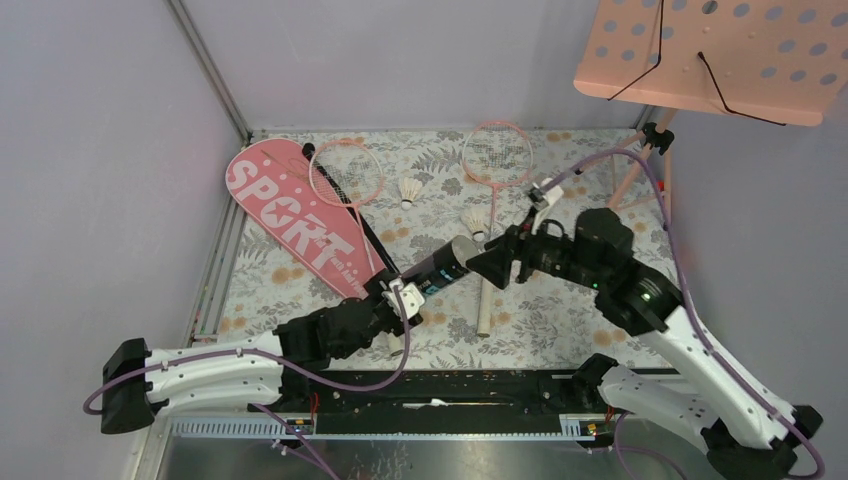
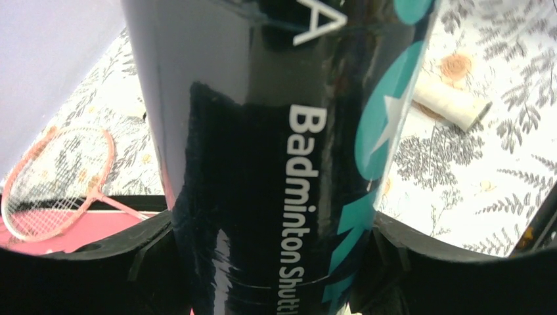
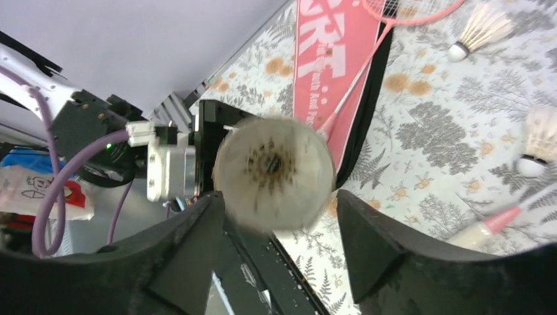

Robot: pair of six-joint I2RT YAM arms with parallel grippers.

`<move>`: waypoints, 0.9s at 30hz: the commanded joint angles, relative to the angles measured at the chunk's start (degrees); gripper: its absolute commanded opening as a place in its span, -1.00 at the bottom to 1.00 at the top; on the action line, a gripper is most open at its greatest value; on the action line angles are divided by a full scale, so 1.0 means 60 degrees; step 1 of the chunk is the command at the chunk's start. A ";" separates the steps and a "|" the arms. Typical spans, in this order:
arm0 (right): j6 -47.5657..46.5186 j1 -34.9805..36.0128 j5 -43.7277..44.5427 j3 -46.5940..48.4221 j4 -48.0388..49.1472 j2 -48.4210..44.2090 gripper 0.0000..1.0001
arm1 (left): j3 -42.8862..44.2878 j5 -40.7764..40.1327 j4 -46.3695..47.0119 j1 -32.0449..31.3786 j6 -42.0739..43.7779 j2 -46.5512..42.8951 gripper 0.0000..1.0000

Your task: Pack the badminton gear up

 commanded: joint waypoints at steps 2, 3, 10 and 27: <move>-0.0911 0.0126 0.2185 0.0719 -0.0967 -0.1557 0.84 | -0.0082 -0.1316 0.1603 0.0021 -0.1034 -0.0460 -0.67; -0.1084 0.0129 0.2774 0.0770 -0.1020 -0.1671 0.94 | -0.0099 -0.1559 0.1669 0.0021 -0.1061 -0.0490 -0.67; -0.3695 0.0051 0.4599 0.1622 -0.1641 -0.0202 0.99 | 0.0003 -0.3804 0.1660 0.0021 -0.1757 -0.1086 -0.67; -0.8071 -0.2515 0.1224 0.9337 -0.5749 1.0903 0.99 | -0.0555 -0.5489 0.0052 0.0026 -0.3790 -0.3082 -0.64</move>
